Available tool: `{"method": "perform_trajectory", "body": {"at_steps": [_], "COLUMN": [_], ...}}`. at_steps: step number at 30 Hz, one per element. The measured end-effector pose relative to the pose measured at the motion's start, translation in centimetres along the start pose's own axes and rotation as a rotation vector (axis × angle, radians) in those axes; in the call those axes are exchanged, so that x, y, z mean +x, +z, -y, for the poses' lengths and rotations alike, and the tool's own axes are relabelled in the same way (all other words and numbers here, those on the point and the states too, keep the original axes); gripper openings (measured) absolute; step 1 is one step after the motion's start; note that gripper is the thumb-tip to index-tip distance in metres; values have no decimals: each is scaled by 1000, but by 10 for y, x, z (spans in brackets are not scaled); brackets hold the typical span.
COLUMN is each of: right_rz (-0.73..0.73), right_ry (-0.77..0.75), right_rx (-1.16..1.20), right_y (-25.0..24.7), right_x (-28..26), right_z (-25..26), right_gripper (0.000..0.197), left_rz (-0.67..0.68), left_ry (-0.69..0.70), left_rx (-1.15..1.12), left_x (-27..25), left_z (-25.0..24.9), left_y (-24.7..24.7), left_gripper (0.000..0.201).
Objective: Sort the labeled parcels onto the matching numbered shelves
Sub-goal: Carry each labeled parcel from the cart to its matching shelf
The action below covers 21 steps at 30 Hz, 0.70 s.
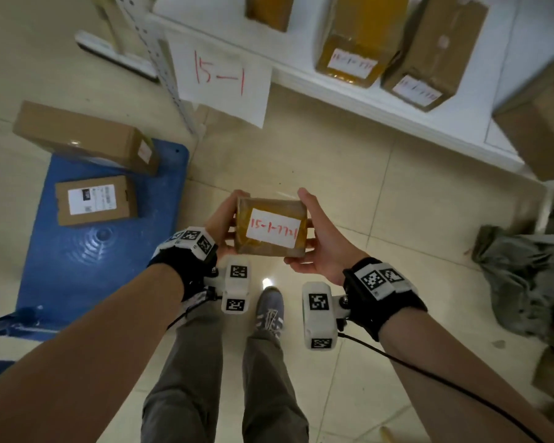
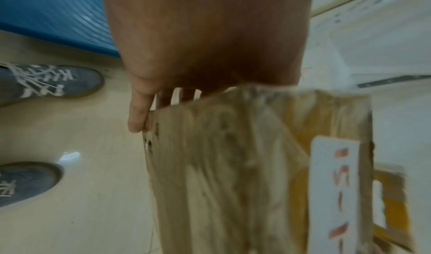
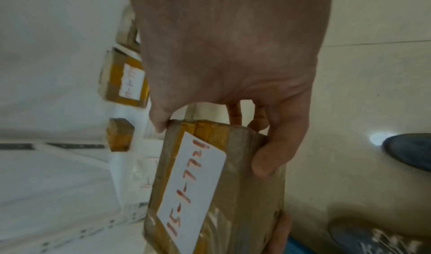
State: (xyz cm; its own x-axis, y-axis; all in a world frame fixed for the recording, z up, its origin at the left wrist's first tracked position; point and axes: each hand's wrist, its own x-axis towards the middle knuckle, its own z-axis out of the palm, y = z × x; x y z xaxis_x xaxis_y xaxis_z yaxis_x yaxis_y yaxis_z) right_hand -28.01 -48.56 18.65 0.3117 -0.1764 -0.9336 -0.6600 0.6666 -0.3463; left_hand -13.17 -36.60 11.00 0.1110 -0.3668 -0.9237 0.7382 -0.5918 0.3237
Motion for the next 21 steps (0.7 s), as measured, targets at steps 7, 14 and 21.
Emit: {"method": "perform_trajectory", "body": {"at_steps": [7, 14, 21], "right_rz": [-104, -210, -261], "right_ry": [-138, -251, -351], "right_rx": [88, 235, 311], "right_y": [-54, -94, -120], "right_x": [-34, -46, -46], "right_z": [17, 9, -5], "right_gripper": [56, 60, 57], "left_rz": [8, 13, -32], "left_ry": [163, 275, 219], "left_rx": [126, 216, 384], "left_x": [-32, -43, -39], "left_z": [-36, -44, -48], "left_y": [77, 137, 167], "left_gripper": [35, 42, 114]}}
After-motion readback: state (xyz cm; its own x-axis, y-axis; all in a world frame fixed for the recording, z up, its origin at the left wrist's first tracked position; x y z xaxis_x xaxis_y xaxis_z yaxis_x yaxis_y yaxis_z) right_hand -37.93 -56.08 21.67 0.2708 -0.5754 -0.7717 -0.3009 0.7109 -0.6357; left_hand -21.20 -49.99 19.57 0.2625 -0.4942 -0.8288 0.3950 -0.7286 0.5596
